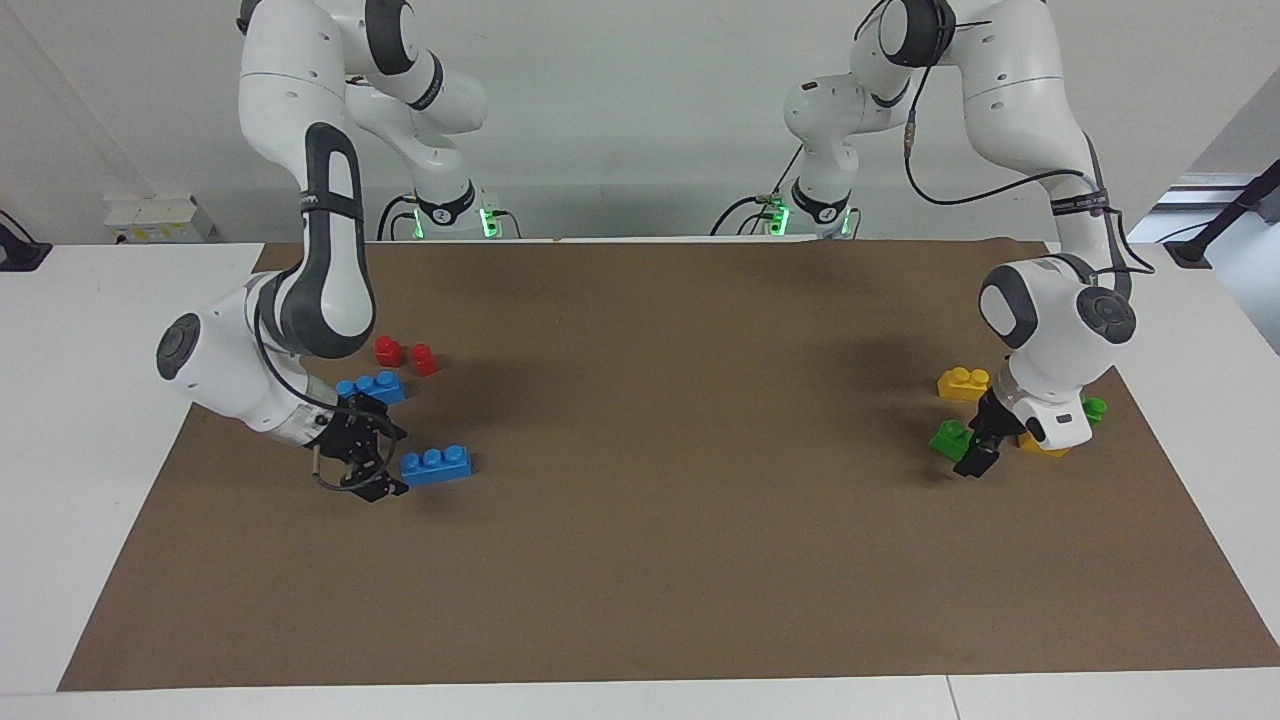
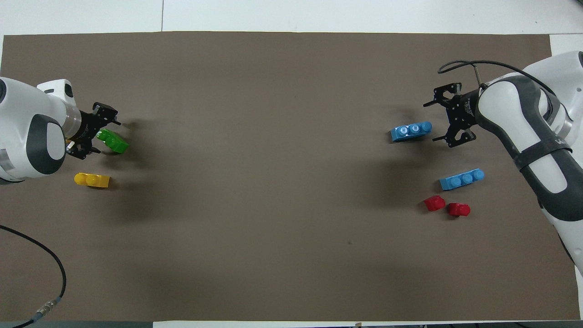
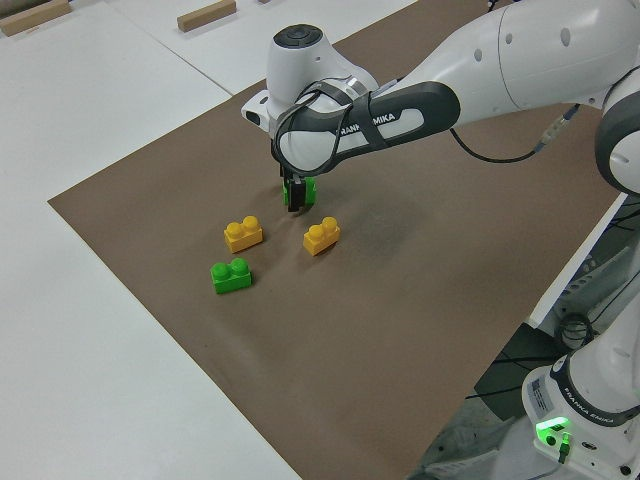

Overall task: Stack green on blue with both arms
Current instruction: 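Close the left gripper on green brick while the right gripper grasps blue brick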

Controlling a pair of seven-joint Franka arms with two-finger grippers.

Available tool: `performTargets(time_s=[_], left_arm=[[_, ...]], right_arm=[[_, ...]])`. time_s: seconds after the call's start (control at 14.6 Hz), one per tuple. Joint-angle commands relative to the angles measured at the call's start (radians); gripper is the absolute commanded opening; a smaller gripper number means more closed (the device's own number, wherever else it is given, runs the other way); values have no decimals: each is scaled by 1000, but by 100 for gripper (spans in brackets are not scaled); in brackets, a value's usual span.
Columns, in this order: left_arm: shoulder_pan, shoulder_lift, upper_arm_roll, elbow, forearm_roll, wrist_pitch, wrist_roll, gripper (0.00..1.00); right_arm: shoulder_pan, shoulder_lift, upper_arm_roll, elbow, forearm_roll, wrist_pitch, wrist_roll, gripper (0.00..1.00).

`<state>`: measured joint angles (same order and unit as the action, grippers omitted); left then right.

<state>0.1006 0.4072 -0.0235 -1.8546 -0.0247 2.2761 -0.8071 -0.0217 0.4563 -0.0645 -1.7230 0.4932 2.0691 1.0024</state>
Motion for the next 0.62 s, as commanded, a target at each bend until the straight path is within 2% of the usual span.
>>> performTargets(time_s=[0.0, 0.21, 0.41, 0.48, 0.55], left_arm=[[7, -13, -4, -26, -12, 20, -6, 100], [7, -14, -4, -28, -14, 23, -6, 99], [7, -13, -4, -28, -12, 28, -6, 87], [7, -14, -4, -28, -12, 28, -6, 77], [7, -14, -4, -29, -12, 26, -6, 61]], right_arm=[[-12, -11, 8, -35, 31, 37, -45, 98], [-9, -15, 8, -59, 56, 55, -47, 98], [-6, -15, 8, -90, 67, 91, -71, 98], [-3, -15, 8, -98, 67, 101, -76, 98], [0, -15, 8, -98, 68, 106, -76, 98]])
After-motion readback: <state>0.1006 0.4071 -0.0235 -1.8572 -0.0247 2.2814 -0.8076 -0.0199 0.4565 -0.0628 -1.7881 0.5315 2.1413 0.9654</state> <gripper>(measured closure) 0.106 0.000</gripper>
